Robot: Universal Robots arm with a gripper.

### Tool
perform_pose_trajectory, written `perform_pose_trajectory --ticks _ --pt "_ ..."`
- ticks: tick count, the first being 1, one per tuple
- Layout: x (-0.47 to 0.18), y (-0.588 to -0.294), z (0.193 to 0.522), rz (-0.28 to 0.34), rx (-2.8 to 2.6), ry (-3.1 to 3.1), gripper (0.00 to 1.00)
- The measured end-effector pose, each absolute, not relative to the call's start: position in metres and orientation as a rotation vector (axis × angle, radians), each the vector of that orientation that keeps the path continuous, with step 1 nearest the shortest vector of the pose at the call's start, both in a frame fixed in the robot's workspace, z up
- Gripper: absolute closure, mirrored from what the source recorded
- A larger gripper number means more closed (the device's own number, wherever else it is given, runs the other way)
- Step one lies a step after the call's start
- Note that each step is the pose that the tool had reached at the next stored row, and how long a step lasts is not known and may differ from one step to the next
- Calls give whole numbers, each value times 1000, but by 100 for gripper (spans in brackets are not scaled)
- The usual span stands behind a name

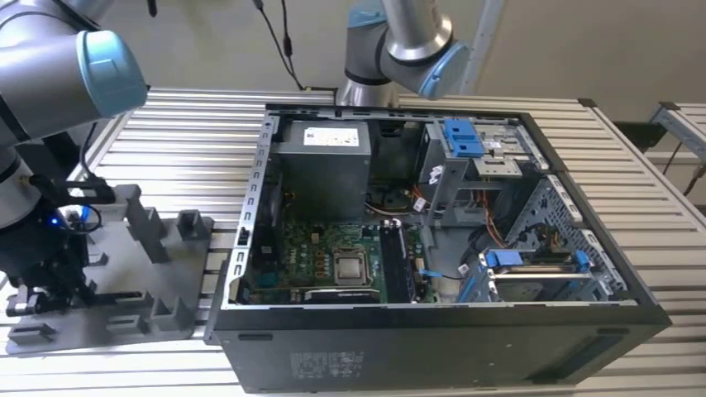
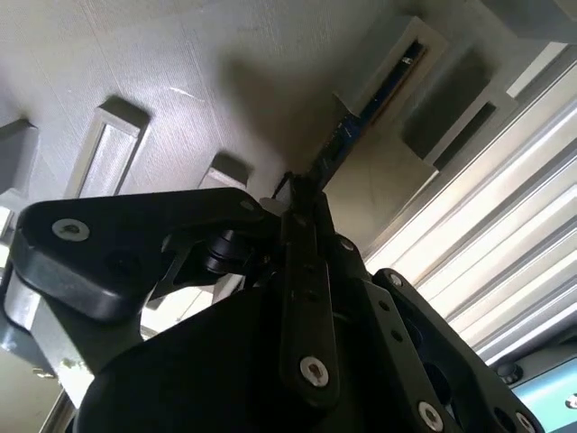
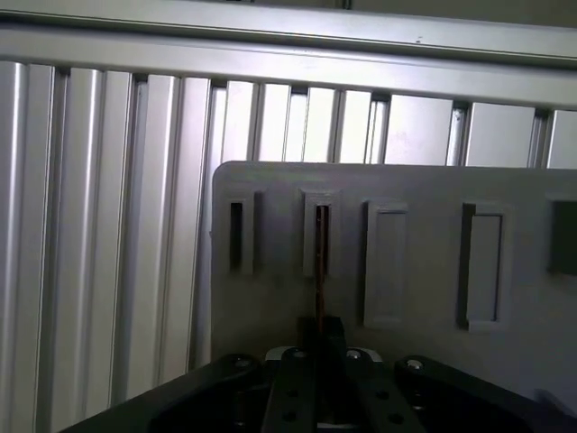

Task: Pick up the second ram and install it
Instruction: 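Pick up the second ram and move it above second insertion slot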

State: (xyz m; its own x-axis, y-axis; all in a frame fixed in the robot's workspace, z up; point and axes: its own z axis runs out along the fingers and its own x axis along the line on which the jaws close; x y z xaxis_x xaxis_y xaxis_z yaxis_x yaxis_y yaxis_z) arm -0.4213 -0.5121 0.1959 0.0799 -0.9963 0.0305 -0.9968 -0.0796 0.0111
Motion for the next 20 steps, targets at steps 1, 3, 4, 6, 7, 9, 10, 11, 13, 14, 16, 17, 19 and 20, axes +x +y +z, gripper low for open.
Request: perform_pose_trajectory --ticks 1,3,4,6,7,9,10,11,13,14,16,17,19,20 --pt "-421 -512 198 23 2287 -2111 86" --pt "-421 -512 203 23 2287 -2112 86" --pt "-421 -512 205 23 2287 -2112 86" --pt "-421 -512 209 23 2287 -2112 86" --pt "-421 -512 210 23 2287 -2112 86" --pt "-421 -512 213 23 2287 -2111 86" --pt "-421 -512 214 23 2287 -2111 86" --pt "-421 -512 216 23 2287 -2111 86" --pt "-421 -512 218 23 2287 -2111 86" --pt "-421 -512 219 23 2287 -2111 86" --pt "-421 -512 221 23 2287 -2111 86" --pt "-421 -512 222 23 2287 -2112 86" --pt "-421 -512 224 23 2286 -2113 86" --pt "-421 -512 225 23 2285 -2114 86"
